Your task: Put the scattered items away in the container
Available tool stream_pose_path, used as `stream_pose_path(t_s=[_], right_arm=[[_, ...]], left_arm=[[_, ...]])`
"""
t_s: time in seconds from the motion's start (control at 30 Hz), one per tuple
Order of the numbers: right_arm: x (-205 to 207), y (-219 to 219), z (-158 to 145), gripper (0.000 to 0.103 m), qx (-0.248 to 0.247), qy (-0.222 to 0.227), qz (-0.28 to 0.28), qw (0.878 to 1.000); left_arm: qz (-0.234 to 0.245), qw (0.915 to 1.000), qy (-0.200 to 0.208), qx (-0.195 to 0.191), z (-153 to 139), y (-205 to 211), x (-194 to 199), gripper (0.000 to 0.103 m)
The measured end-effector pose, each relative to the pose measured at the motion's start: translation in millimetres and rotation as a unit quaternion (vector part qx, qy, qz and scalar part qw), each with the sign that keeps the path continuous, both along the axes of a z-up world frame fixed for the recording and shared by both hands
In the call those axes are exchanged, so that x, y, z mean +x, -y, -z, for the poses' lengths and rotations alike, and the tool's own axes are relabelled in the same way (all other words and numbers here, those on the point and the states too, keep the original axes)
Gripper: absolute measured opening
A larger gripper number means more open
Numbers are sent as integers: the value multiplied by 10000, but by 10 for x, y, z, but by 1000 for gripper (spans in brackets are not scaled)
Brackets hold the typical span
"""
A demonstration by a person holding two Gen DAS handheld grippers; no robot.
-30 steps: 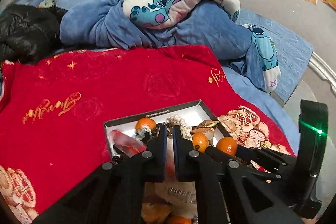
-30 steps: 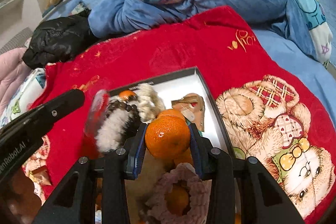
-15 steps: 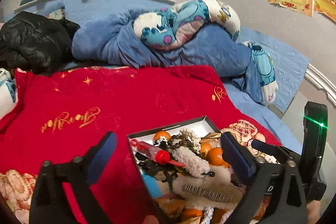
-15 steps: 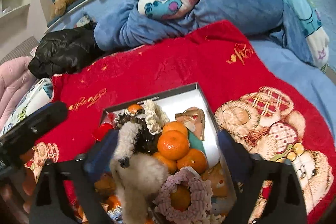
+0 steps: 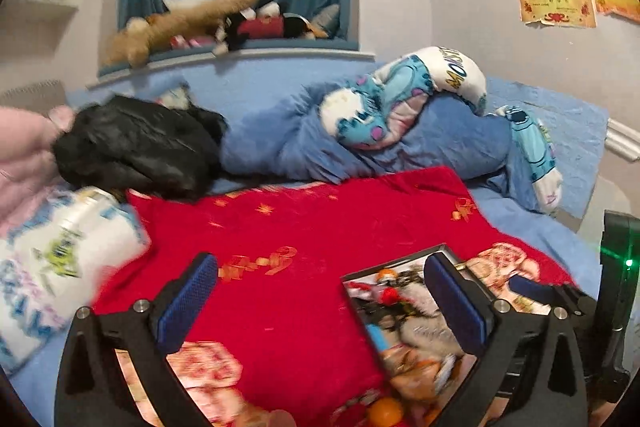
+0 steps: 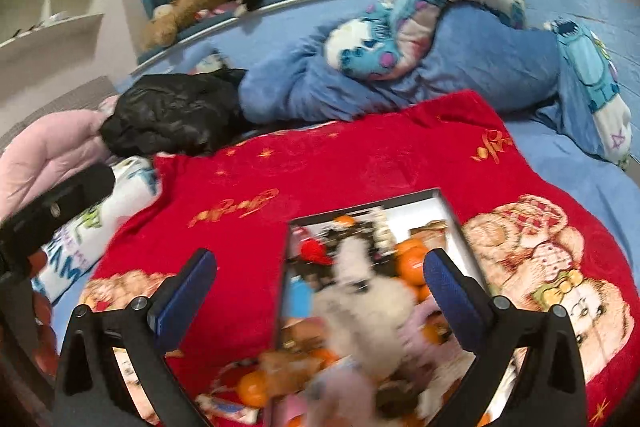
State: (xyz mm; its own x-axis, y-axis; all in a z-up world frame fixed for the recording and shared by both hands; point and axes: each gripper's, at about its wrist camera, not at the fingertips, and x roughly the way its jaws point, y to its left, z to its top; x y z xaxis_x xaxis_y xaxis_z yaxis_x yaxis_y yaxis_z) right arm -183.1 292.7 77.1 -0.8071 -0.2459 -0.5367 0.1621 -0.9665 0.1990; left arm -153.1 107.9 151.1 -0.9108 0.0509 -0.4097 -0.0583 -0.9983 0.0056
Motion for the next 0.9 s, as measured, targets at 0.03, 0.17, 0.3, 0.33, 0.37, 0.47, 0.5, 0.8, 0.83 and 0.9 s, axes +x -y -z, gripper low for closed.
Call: stream_pose_path(t_s=[0.03,0.17,0.3,0.33,0.37,0.47,0.5,0.8,0.83,0.9], right_arm=[[59,62,-17,103,57,-46,6,10000],[318,245,-68,103,41,-257,25,9997],[649,374,-54,103,-85,-410,6,9991],[766,422,-25,103,-54,-469,33,9989],[881,469,13,103,-19,-522,63,9986],[1191,591,137,103,101,-608,187,9979],[1287,633,175,103,168,-624,217,9977],[1490,893,472,103,927,-346,22,9951],[1486,910,490,103,998,-334,55,9944],[1464,923,517,103,1007,-311,95,9944]], left_arm=[[-87,9999,-48,-134,-51,41,135,103],[-281,9990,-296,-170,-189,233,609,103],[-366,9990,-263,-71,-175,414,1013,103],[-386,9988,-288,-99,-141,442,1107,103],[-394,9986,-320,-158,-83,465,1210,103],[-263,9991,-230,-237,168,510,1425,103],[-246,9993,-203,-190,250,522,1466,103],[-255,9988,-34,419,1003,795,1501,103],[-273,9986,3,447,1062,826,1478,103],[-296,9986,64,442,1167,882,1438,103]])
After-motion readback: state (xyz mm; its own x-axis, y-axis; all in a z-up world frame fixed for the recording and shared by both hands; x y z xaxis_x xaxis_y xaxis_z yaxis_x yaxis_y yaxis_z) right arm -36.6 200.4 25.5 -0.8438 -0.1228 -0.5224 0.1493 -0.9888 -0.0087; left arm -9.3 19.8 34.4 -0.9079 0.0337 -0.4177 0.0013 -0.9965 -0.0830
